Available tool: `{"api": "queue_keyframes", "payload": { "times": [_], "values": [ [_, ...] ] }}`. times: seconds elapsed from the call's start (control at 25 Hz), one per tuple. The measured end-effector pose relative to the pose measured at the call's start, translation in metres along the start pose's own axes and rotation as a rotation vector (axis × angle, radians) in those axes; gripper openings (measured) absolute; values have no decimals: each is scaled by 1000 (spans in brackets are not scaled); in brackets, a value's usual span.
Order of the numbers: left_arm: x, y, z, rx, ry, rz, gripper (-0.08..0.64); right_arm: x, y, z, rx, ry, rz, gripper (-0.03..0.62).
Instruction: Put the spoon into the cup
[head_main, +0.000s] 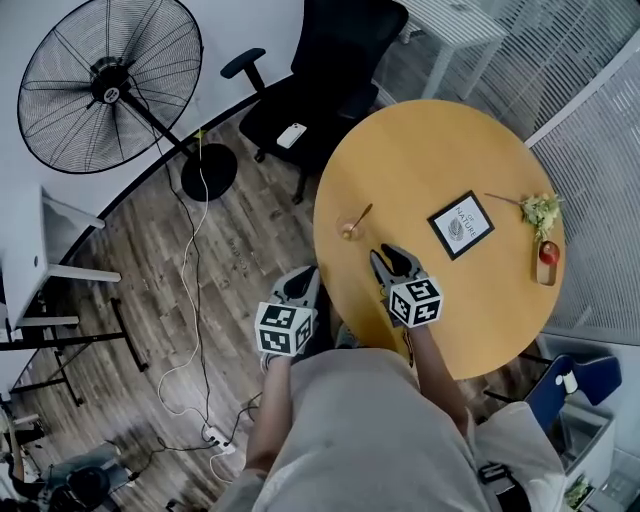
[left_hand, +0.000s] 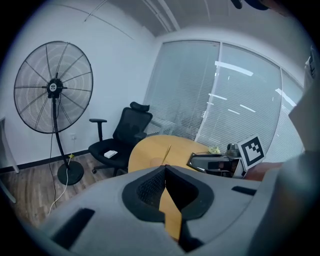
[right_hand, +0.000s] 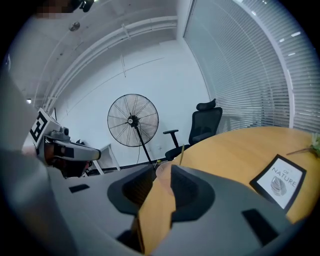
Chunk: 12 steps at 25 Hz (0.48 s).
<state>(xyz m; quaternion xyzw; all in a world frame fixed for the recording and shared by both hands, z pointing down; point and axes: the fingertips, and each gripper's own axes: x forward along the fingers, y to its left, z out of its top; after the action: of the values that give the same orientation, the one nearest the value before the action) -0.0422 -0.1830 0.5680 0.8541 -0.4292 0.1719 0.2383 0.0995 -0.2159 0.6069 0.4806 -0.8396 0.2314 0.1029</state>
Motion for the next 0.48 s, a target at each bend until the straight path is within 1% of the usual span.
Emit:
{"api": "queue_keyframes", "payload": {
  "times": [0.2,0.28,0.48],
  "values": [
    [-2,-8,-2,6,-1,-13,8,-13,1,1,1,-18,-18,24],
    [-3,-11,-4,11,-1,-19,8,-18,1,0,8,-23,-27,0],
    [-5,-20,-14,15,7,-32,8,-28,4,-12,19,-14,-40,-3]
  ]
}}
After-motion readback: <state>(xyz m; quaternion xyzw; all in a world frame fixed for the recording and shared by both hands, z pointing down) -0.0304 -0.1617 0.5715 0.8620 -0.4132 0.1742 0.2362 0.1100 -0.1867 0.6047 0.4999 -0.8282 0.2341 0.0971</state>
